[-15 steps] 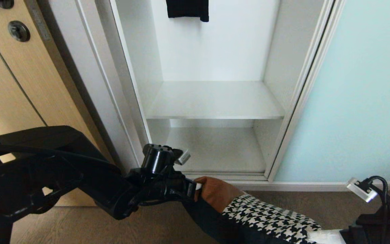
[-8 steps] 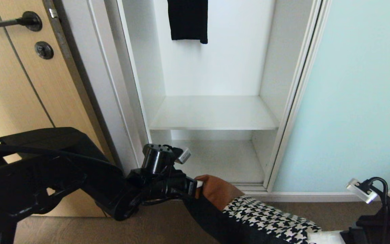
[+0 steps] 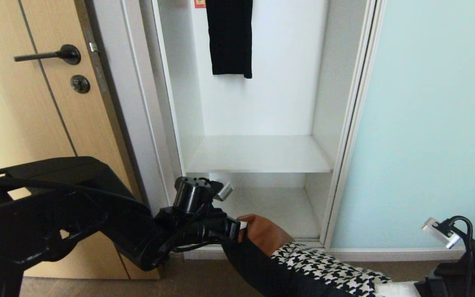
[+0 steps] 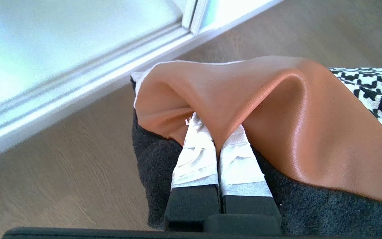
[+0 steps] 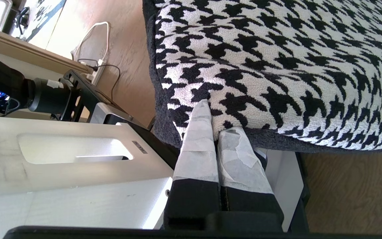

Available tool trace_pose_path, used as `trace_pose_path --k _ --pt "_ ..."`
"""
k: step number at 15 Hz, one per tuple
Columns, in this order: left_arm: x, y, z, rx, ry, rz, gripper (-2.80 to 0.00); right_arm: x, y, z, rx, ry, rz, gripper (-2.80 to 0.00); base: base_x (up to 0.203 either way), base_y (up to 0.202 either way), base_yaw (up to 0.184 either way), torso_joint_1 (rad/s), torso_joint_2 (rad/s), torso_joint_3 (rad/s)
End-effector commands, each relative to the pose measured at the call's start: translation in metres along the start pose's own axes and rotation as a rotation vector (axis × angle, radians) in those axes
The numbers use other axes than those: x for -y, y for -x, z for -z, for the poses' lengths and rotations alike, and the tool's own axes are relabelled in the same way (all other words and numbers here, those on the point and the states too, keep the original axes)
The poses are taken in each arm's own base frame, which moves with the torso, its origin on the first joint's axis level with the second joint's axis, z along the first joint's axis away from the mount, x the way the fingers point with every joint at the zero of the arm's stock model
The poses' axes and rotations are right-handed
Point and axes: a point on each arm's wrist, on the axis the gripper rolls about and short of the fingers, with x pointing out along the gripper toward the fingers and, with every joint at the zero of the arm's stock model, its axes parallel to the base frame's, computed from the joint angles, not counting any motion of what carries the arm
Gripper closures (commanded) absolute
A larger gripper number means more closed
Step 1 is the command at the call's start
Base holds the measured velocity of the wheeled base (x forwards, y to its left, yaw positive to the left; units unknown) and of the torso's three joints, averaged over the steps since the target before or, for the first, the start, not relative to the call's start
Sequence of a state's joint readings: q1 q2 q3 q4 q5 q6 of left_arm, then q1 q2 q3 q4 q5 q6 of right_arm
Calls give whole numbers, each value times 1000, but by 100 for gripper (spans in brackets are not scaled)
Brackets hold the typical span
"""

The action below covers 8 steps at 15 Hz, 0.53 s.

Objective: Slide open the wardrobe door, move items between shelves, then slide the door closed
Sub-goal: Place the pillow on the higher shelf

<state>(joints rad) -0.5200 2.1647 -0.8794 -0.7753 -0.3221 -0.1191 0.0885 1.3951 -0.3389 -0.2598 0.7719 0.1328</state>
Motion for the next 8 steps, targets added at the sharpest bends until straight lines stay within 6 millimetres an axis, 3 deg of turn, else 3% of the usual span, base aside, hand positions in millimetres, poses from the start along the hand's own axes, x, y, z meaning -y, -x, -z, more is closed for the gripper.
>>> trace_pose_path --k 1,4,8 --pt "0 0 -1 6 -2 2 0 0 0 0 0 1 -5 0 0 0 0 6 2 210" --pt "0 1 -4 17 -4 4 0 0 0 0 0 1 -5 0 0 0 0 3 -1 135" --pt "0 1 -3 24 -7 3 0 0 0 0 2 2 -5 0 0 0 0 0 1 12"
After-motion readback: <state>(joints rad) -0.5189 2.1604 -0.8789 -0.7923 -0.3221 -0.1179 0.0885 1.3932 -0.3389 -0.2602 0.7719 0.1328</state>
